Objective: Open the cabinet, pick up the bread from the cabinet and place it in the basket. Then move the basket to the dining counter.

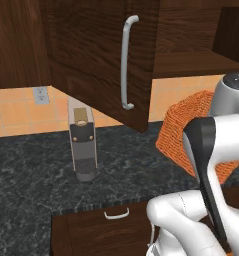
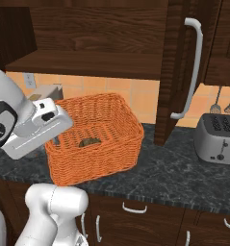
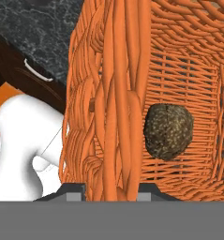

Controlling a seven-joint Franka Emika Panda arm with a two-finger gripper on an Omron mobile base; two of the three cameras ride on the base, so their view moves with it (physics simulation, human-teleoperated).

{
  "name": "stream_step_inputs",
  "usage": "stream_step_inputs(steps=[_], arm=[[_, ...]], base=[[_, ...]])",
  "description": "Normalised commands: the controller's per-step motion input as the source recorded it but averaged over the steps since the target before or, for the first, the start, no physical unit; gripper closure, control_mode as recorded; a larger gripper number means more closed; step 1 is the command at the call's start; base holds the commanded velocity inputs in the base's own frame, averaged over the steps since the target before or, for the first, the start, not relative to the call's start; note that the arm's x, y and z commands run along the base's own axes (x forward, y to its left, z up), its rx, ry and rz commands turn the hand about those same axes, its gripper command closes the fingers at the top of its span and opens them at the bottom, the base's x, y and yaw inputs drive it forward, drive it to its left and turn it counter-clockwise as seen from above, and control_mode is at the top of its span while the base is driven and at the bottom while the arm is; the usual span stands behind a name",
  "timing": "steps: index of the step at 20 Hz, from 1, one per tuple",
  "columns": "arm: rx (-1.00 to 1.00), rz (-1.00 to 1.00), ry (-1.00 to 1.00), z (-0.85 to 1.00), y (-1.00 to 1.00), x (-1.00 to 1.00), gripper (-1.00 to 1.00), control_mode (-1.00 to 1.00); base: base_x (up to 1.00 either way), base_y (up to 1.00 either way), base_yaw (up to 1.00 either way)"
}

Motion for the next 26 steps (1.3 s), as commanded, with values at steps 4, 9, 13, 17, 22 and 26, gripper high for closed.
stream_step_inputs(steps=[4,9,13,17,22,26], arm=[[-0.01,0.00,0.00,0.00,0.00,-0.27,1.00,-1.00],[-0.01,0.01,-0.02,0.00,0.02,-0.17,1.00,-1.00],[0.00,0.00,0.00,0.00,0.00,0.00,1.00,1.00],[0.00,0.00,0.00,0.00,0.00,0.00,1.00,1.00],[0.00,0.00,0.00,0.00,0.00,0.00,1.00,1.00],[0.00,0.00,0.00,0.00,0.00,0.00,1.00,1.00]], base=[[0.00,0.00,0.00],[0.00,0.00,0.00],[-0.97,0.00,0.00],[-1.00,-0.02,0.00],[-0.48,-0.08,-0.44],[0.00,-0.24,-0.78]])
